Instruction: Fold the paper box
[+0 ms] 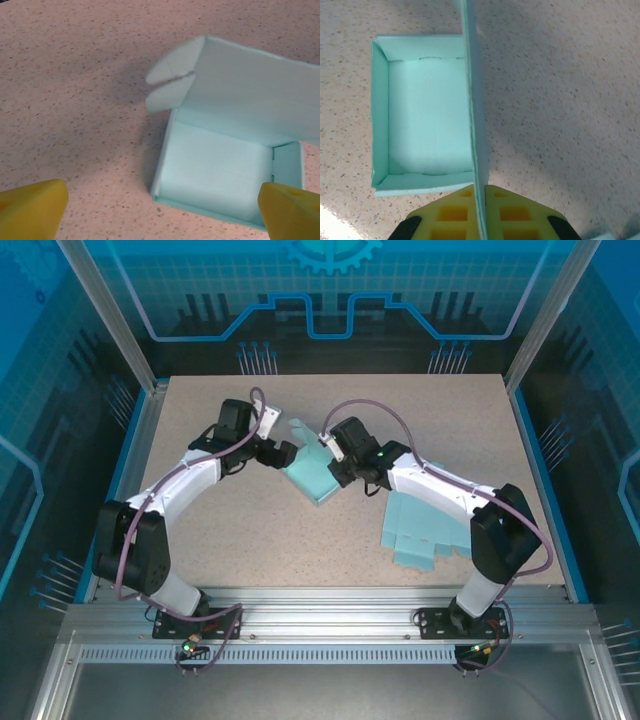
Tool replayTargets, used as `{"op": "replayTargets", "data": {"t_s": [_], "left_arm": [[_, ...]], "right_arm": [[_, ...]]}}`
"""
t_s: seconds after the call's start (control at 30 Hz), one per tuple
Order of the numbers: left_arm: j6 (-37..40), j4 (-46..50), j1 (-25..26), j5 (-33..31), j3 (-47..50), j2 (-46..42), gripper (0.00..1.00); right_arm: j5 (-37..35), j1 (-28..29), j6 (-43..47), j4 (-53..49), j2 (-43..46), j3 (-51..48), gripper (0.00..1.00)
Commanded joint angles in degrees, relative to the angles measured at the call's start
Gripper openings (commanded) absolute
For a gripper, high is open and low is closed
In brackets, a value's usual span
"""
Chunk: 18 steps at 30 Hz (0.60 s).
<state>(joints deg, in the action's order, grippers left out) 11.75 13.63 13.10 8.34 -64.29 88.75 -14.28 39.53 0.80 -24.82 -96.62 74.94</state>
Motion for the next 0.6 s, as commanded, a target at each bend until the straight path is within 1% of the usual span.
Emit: {"op": "replayTargets", "data": {"t_s": [0.0, 0.07, 0.1, 0.2, 0.27, 0.33, 0.4, 0.57], "left_arm": [[3.2, -1.2, -3.2, 8.2, 1.0, -1.4, 0.99], [4.9, -1.7, -4.7, 12.7, 1.0, -1.8, 0.99], [5.9, -1.1, -5.1, 14.0, 0.7, -1.8, 0.99], [8.5, 2.3, -5.5, 14.9, -0.9, -1.8, 0.99], [9.5, 3.3, -5.5, 14.1, -1.2, -1.3, 0.99], [9.7, 3.2, -5.6, 11.9, -1.3, -0.5, 0.99], [9.7, 3.5, -6.0, 10.5, -1.9, 0.9, 0.98], [8.6, 1.9, -6.9, 7.5, -2.4, 3.3, 0.91]], "right_arm": [[8.3, -2.0, 6.7, 2.1, -1.1, 2.6, 0.03], [12.8, -3.0, 8.8, 1.5, -1.8, 3.8, 0.03], [15.1, -3.6, 10.1, 1.0, -2.3, 4.6, 0.03], [19.6, -4.8, 12.9, -2.1, -4.9, 8.2, 0.02], [22.9, -5.3, 15.4, -4.7, -7.0, 10.8, 0.02], [24.6, -5.5, 17.5, -6.7, -8.6, 12.8, 0.02], [25.0, -5.7, 18.6, -8.6, -10.4, 15.0, 0.02], [26.0, -5.9, 19.3, -10.8, -13.6, 18.3, 0.02]]}}
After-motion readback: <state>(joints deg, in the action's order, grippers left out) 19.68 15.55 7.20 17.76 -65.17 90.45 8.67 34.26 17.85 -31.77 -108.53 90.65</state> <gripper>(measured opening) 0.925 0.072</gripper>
